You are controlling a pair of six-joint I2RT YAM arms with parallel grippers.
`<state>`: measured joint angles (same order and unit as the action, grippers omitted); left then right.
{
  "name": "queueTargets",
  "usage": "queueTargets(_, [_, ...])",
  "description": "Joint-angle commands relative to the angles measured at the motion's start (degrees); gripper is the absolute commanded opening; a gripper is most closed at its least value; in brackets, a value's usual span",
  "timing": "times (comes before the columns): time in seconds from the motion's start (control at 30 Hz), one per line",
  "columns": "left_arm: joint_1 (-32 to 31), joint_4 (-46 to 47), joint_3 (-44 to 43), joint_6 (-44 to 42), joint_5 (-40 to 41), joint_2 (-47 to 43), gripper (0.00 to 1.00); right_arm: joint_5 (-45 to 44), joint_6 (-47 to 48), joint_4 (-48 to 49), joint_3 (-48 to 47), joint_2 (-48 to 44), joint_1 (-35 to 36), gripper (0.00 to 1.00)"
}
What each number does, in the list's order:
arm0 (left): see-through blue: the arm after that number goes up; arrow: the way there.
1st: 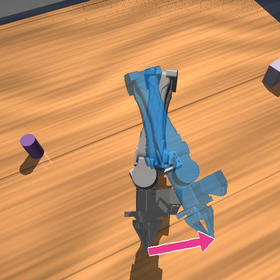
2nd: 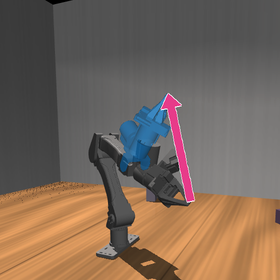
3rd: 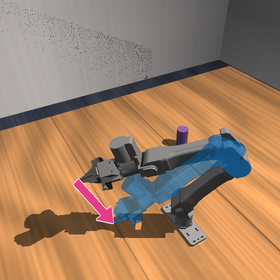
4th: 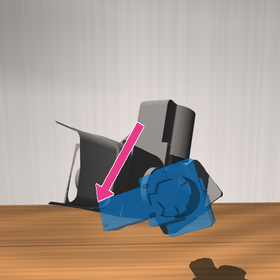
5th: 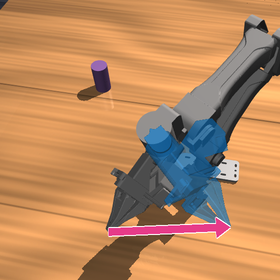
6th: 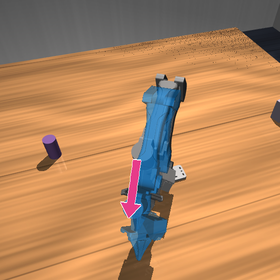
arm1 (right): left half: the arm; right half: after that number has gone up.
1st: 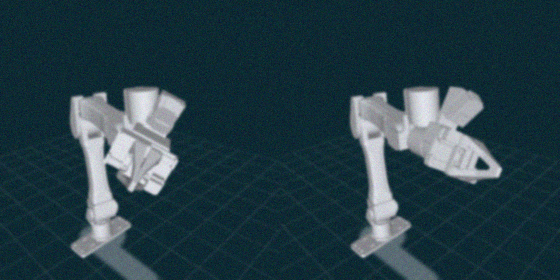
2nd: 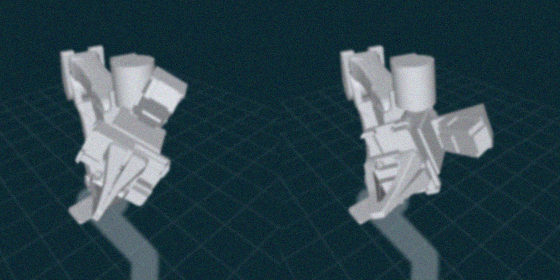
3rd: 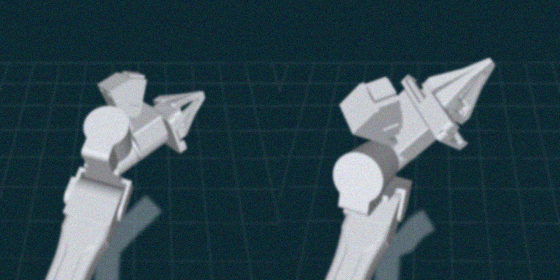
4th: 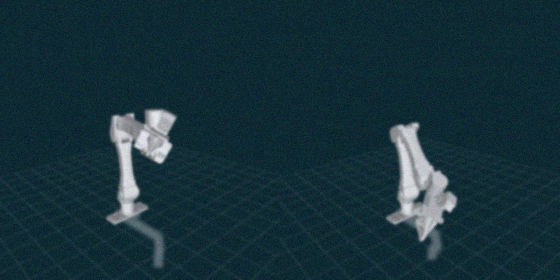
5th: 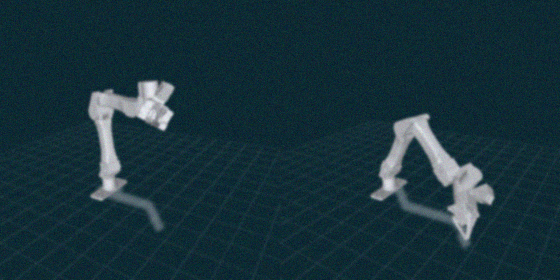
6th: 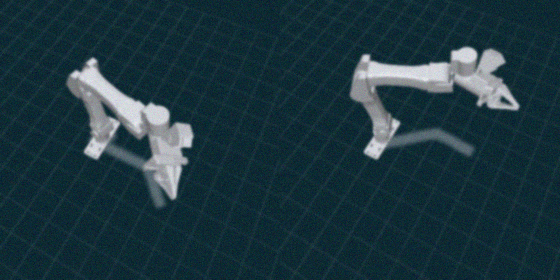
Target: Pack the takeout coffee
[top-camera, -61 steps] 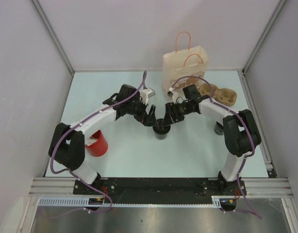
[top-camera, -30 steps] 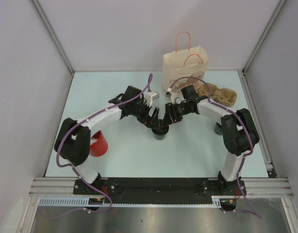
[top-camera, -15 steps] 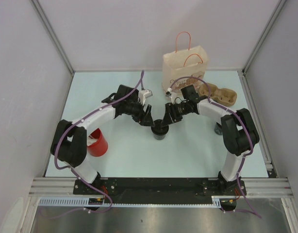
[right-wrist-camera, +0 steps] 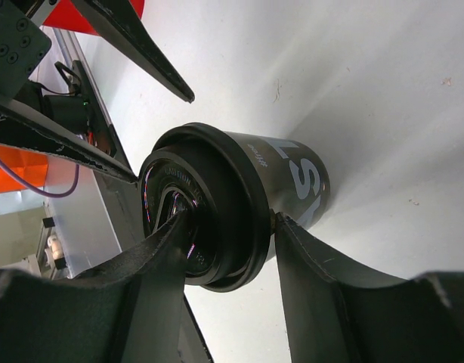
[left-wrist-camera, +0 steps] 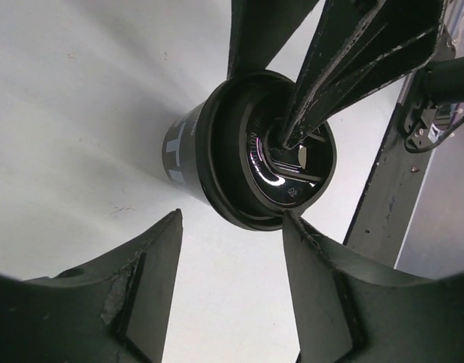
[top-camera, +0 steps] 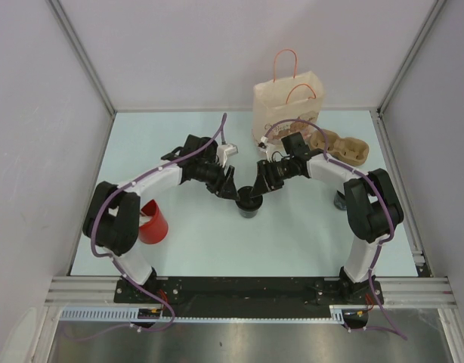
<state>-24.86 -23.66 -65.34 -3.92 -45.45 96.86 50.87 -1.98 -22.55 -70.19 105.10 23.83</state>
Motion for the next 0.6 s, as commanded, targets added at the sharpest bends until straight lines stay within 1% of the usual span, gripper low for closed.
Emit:
queueTargets(0.0, [1.22, 0.46, 0.48, -1.27, -2.8, 1.14, 0.59, -4.2, 1.27, -0.92, 0.06, 1.95, 0.77, 0.5])
queueTargets(0.1, [1.48, 0.28, -0.05, -1.09, -3.33, 2.19, 0.55, -4.29, 1.27, -0.92, 0.06, 1.86, 0.95, 0.5])
queueTargets(0.3, [2.97, 0.37, -0.14, -0.12, -4.91, 4.21, 0.51, -4.2, 1.27, -0.92, 0.06, 1.78, 1.04, 0.5])
queueTargets(0.57, [3.68, 0.98, -0.49, 1.28, -6.58, 5.44, 0.5, -4.47, 1.45, -1.1, 0.06, 1.86, 1.21, 0.5])
